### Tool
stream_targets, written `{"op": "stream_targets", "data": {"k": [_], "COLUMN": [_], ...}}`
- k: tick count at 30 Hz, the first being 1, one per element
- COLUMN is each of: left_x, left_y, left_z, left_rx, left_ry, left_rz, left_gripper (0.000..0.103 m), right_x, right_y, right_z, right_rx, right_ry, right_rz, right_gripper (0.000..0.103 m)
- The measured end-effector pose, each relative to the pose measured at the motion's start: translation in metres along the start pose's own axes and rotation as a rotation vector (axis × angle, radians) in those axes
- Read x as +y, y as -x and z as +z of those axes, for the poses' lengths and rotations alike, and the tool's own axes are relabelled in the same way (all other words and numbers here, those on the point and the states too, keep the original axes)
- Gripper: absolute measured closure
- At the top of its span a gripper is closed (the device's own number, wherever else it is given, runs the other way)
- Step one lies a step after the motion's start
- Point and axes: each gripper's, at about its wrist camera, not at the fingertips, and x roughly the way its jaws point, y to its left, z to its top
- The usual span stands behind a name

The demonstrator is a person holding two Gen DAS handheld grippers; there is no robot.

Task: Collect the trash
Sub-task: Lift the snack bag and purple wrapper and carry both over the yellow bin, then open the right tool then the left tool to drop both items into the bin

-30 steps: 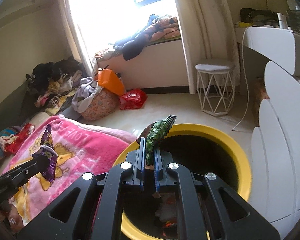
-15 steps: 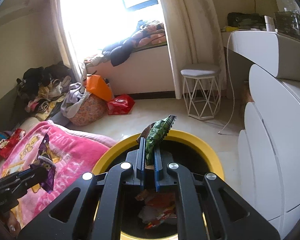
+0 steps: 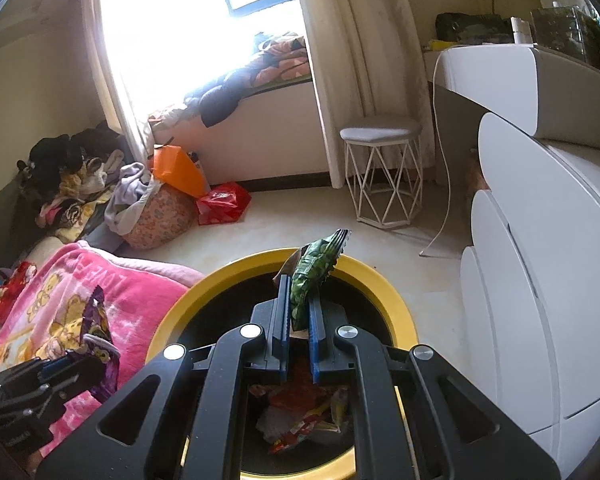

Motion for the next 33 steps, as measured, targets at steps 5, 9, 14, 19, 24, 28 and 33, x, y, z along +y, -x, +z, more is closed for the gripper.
{"op": "stream_targets", "data": {"k": [5, 9, 14, 19, 24, 28, 33], "left_x": [-0.006, -0.01, -0.01, -0.009, -0.008, -0.009, -0.006], "left_y": [-0.014, -0.023, -0.039, -0.052, -0.062, -0.069, -0.075], "left_z": [-0.002, -0.003, -0.002, -0.001, -0.001, 0.0, 0.001], "left_rx": [0.029, 0.045, 0.073, 0.093, 0.11, 0.119, 0.129], "left_ry": [-0.018, -0.032, -0.032, -0.023, -0.011, -0.01, -0.001], "left_rz": [-0.009, -0.01, -0.001, 0.008, 0.011, 0.011, 0.012], "left_gripper": [0.081, 0.08, 0.08, 0.08, 0.079, 0.079, 0.077], "right_x": [-0.003, -0.003, 0.0, -0.001, 0.0, -0.002, -0.004], "right_y": [-0.007, -0.01, -0.019, -0.025, -0.028, -0.031, -0.033], "right_z": [-0.001, -0.004, -0.006, -0.01, -0.012, -0.012, -0.013], "right_rx": [0.027, 0.044, 0.072, 0.095, 0.109, 0.118, 0.13], "right_ry": [-0.008, -0.005, 0.01, 0.015, 0.016, 0.017, 0.002], "right_rz": [-0.003, -0.005, -0.01, -0.019, -0.014, -0.008, -0.005], "right_gripper": [0.094, 0.093, 0.093, 0.093, 0.092, 0.092, 0.092]}}
